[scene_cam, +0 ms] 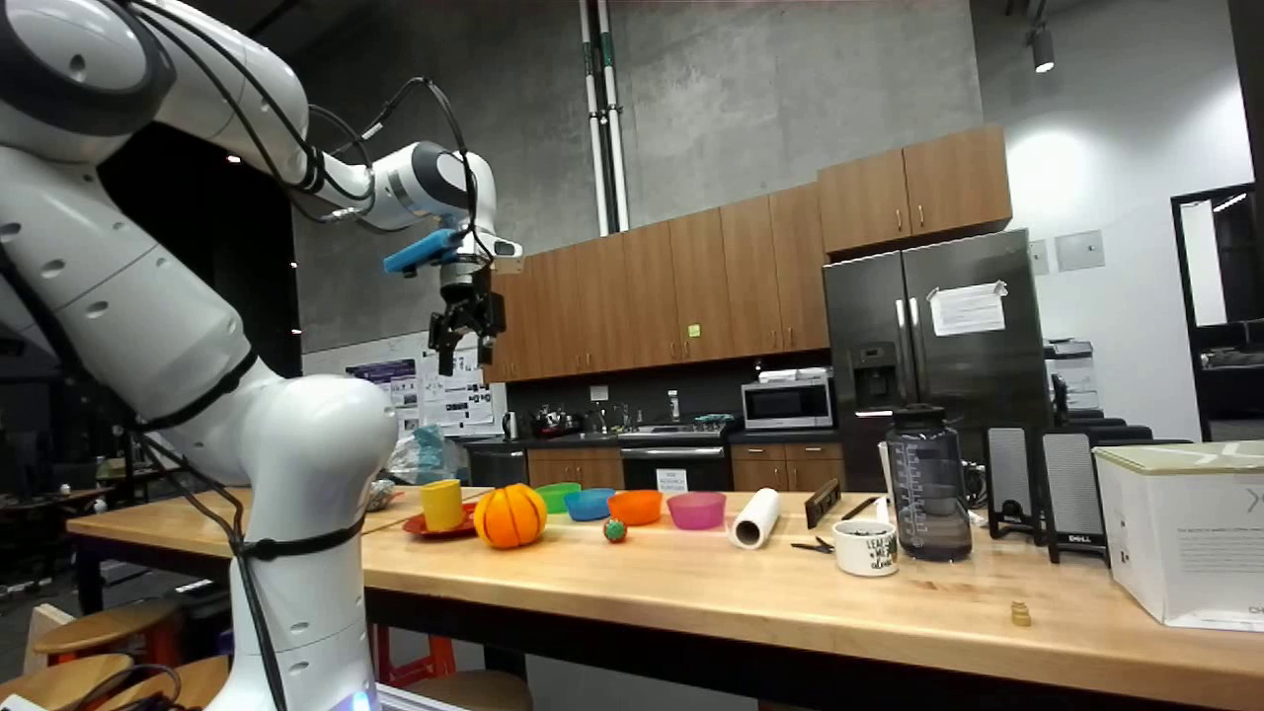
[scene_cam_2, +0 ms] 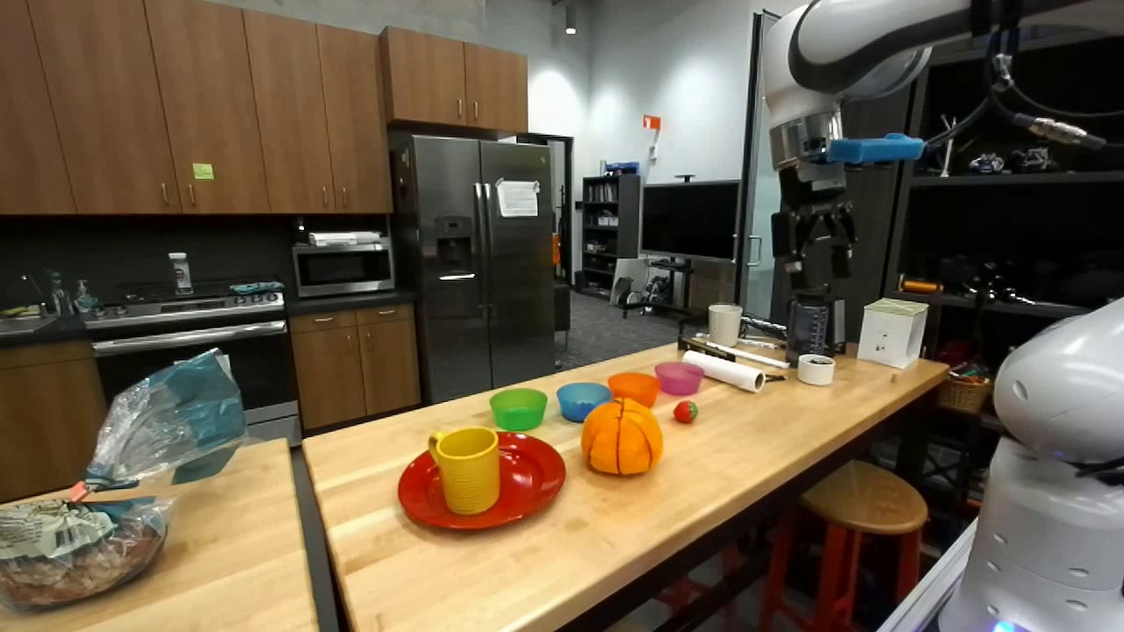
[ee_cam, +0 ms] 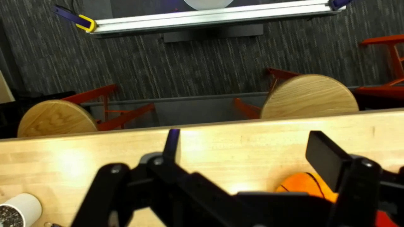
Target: Pour the contents in the orange bowl into the purple bowl.
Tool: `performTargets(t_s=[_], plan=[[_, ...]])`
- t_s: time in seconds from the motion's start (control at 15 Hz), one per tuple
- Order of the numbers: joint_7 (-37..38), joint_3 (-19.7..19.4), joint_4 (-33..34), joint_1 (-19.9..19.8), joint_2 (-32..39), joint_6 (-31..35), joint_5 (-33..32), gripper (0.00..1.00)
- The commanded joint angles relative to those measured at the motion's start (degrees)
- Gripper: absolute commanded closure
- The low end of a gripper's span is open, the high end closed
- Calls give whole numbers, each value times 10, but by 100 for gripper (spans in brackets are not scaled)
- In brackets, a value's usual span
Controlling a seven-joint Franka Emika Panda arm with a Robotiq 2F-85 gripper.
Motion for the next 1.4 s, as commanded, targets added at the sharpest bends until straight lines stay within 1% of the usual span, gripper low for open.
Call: performTargets(t_s=[0.0,0.33,0.67,0.8,0.93,1.0,1.33], plan=[[14,-1,-21,-3,10,66,24,0],[20,3,-50,-2,28,166,35,0],[39,12,-79,-4,47,271,31,0],[48,16,-85,-6,56,301,27,0],[54,17,-89,-5,57,321,26,0],[43,12,-86,-1,54,303,26,0],[43,13,-87,-1,56,305,26,0]])
